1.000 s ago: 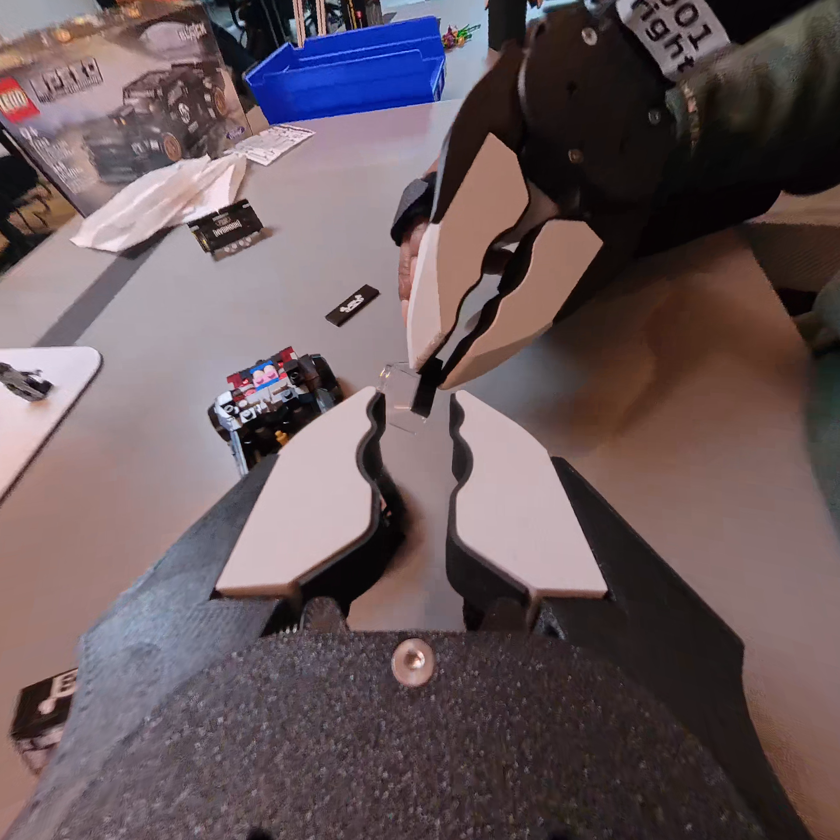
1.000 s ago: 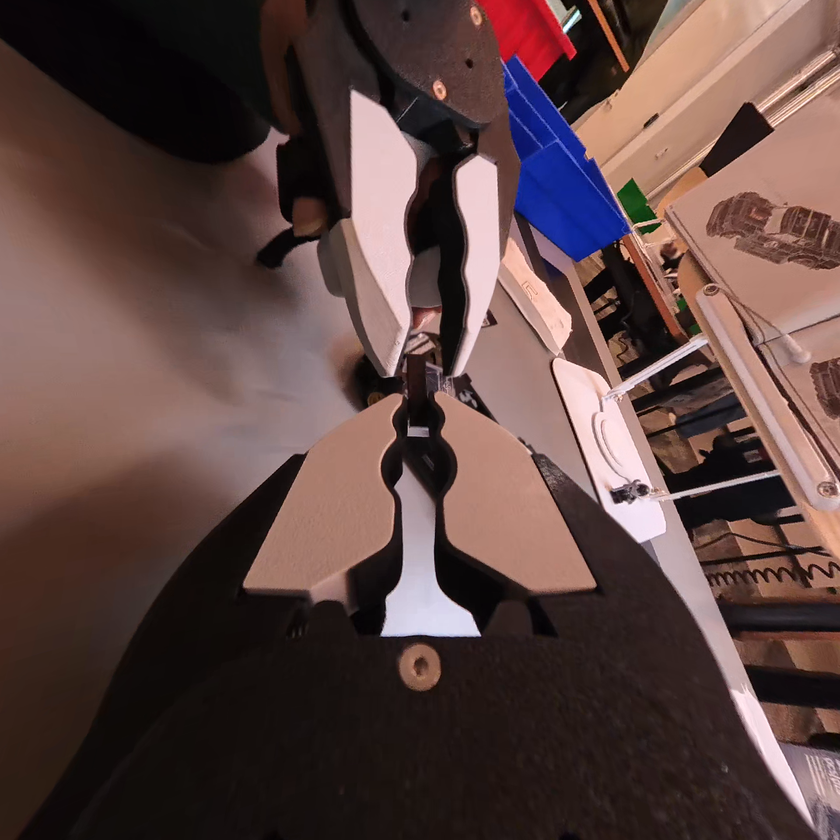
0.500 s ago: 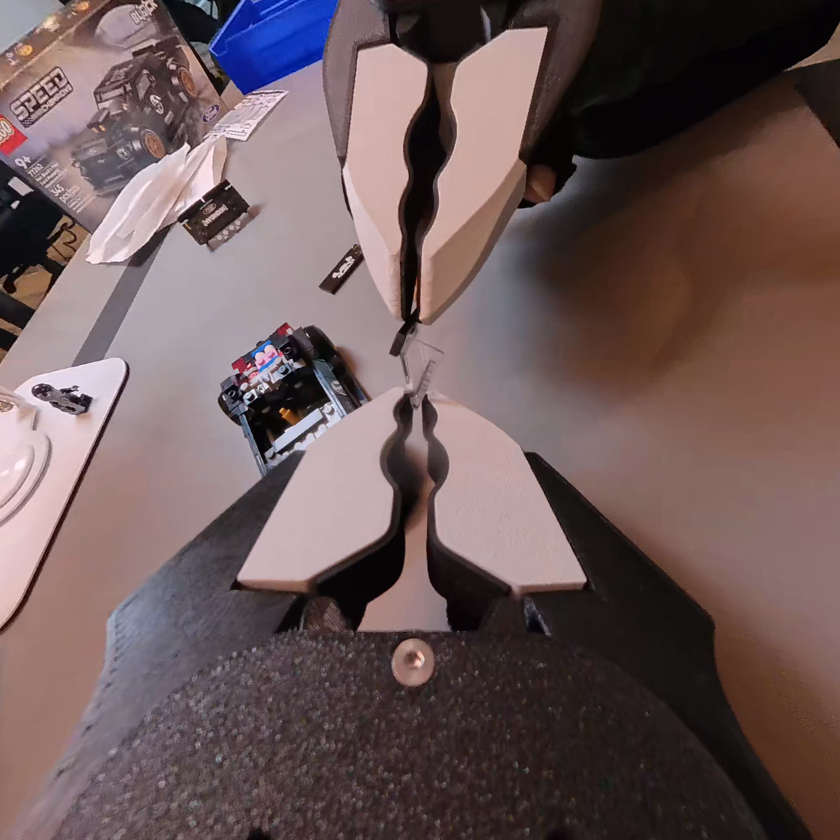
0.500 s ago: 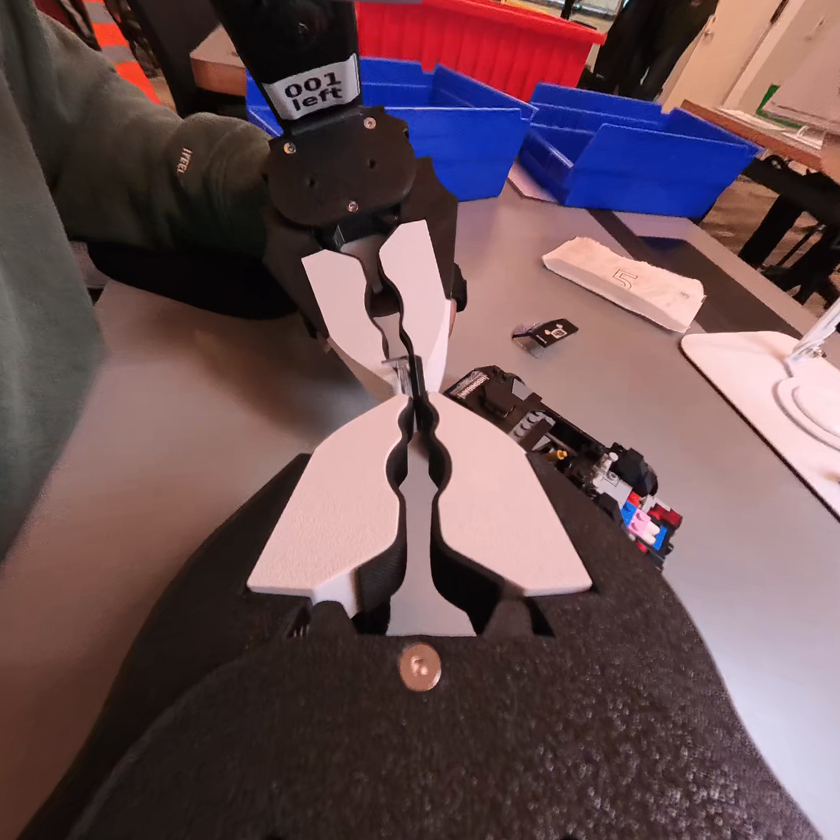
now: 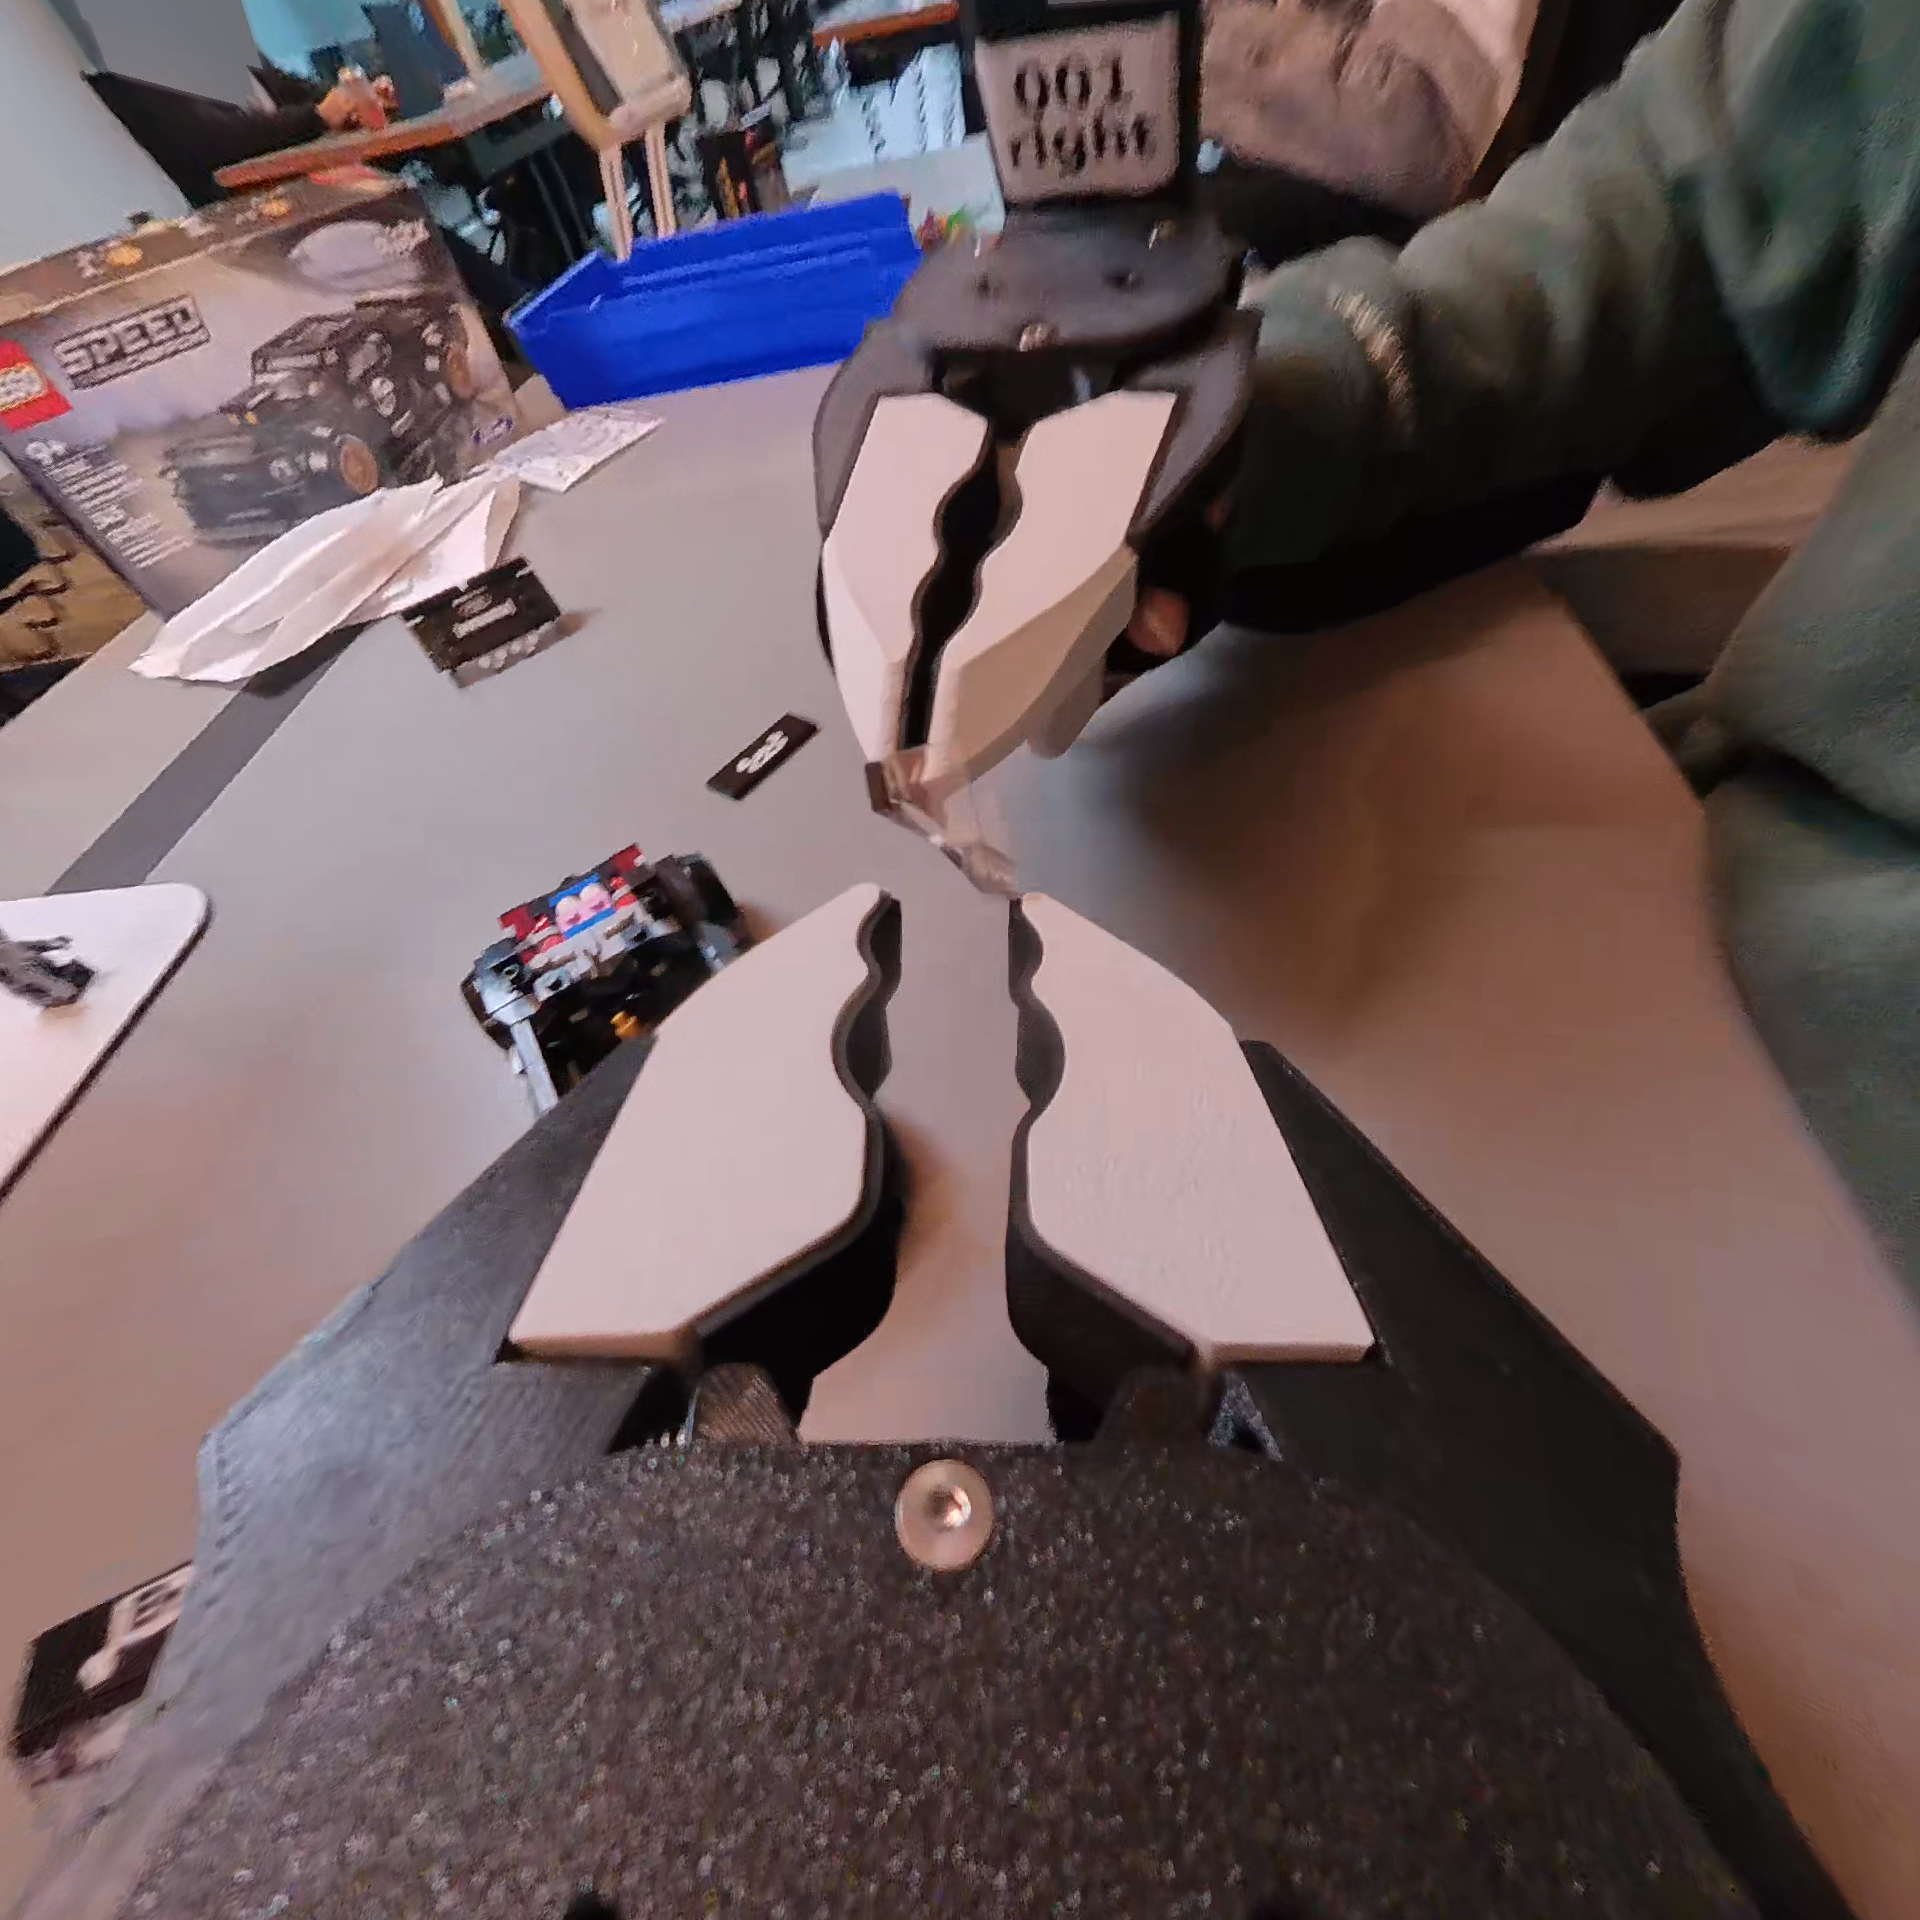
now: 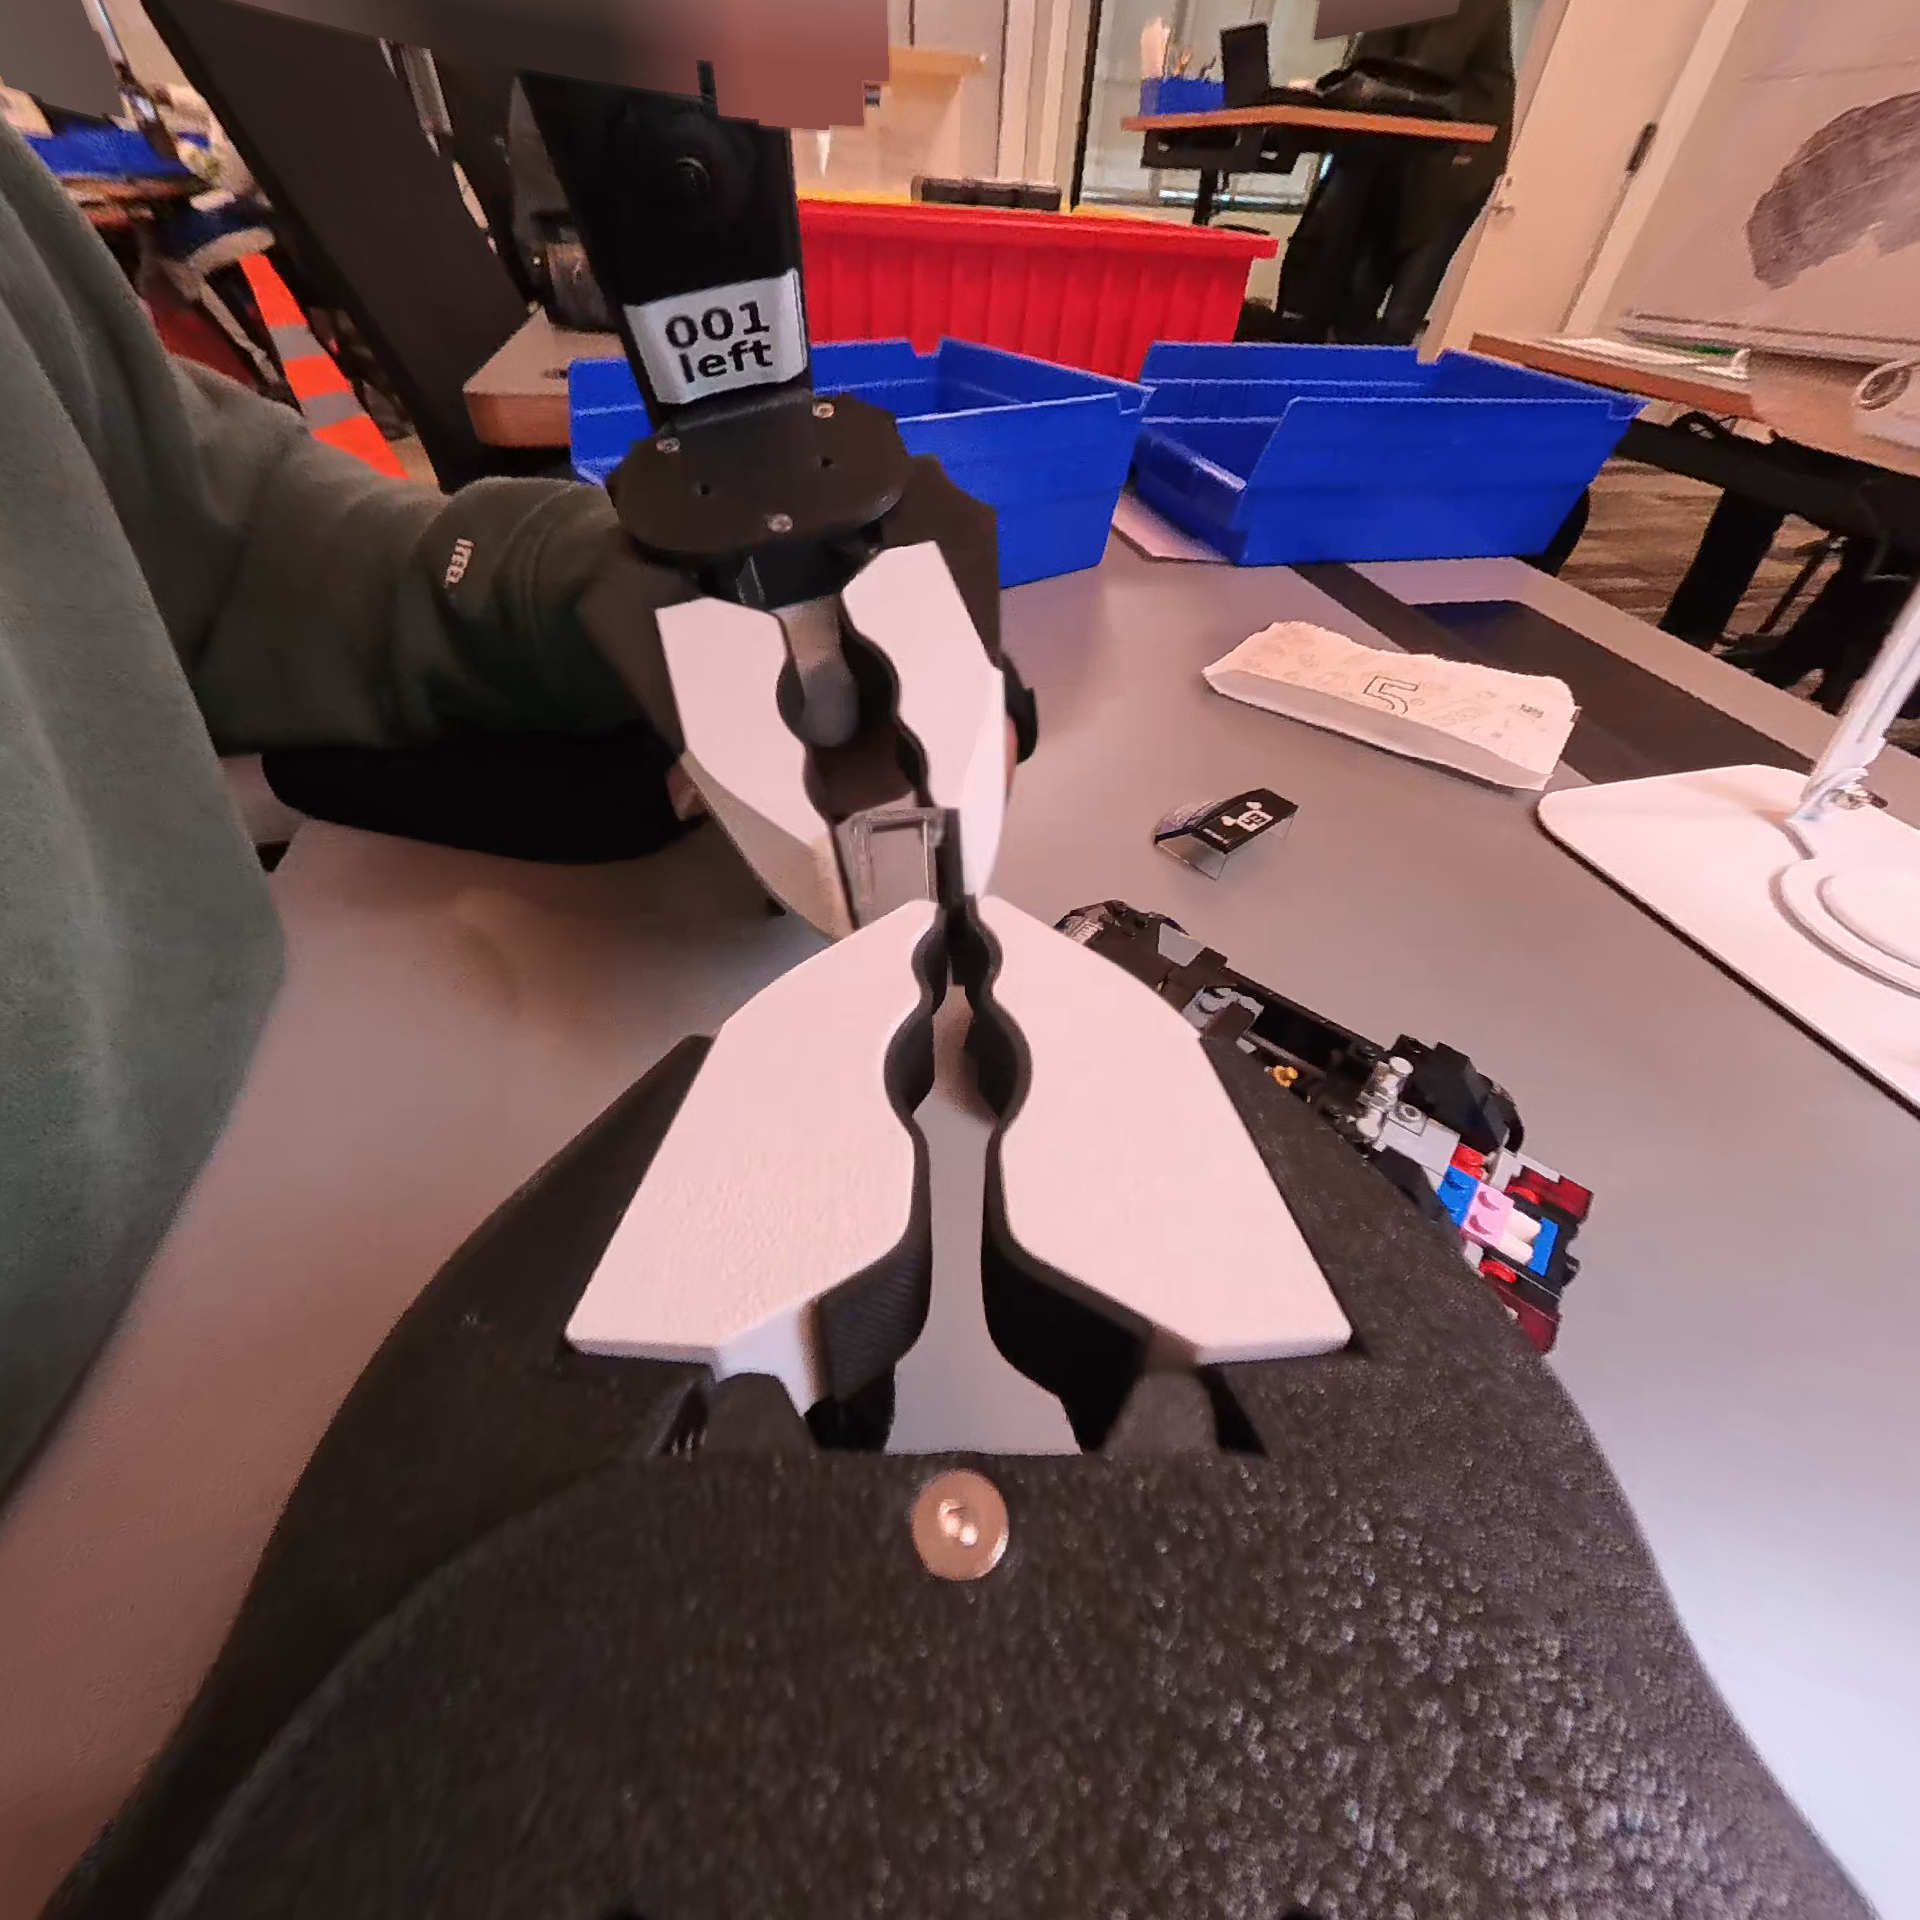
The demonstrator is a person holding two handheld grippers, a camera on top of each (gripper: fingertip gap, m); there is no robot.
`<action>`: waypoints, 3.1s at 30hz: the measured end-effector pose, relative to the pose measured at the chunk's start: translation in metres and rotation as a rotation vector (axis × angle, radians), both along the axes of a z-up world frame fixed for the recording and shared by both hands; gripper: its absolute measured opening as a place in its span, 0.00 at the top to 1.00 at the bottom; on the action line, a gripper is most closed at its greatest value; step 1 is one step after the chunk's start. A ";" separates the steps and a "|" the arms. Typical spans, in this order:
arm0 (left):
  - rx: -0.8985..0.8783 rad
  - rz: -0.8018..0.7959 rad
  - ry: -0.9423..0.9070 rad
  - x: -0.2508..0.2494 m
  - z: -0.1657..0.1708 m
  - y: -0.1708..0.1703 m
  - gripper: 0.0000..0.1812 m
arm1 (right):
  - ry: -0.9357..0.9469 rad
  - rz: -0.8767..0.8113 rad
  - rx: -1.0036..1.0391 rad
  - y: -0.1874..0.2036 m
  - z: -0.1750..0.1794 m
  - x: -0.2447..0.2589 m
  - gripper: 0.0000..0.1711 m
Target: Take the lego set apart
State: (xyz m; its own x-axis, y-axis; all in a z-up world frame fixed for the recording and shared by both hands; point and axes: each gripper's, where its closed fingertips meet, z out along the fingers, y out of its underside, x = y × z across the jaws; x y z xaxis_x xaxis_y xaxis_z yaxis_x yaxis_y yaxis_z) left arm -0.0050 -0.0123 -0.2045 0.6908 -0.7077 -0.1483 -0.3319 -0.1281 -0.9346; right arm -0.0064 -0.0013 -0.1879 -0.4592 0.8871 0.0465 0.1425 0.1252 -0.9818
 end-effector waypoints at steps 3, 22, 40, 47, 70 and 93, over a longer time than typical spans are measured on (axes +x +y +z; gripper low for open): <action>-0.035 -0.012 -0.161 0.002 0.016 -0.001 0.90 | 0.009 -0.019 -0.028 0.002 0.003 -0.001 0.99; -0.009 0.013 0.183 0.008 -0.010 -0.001 0.95 | -0.138 0.038 0.104 -0.014 -0.017 0.001 0.97; 0.139 0.016 0.209 -0.001 0.008 -0.004 0.95 | -0.187 0.032 -0.377 0.008 0.011 0.002 0.98; 0.215 0.237 0.323 -0.059 0.010 0.012 0.95 | -0.170 -0.074 -0.213 0.026 -0.010 0.000 0.98; 0.144 0.898 0.565 -0.222 0.002 0.009 0.95 | -0.400 0.188 0.522 -0.026 -0.036 -0.122 0.98; 0.044 0.528 0.360 -0.165 -0.016 0.003 0.95 | -0.430 0.243 0.547 0.002 -0.061 -0.175 0.75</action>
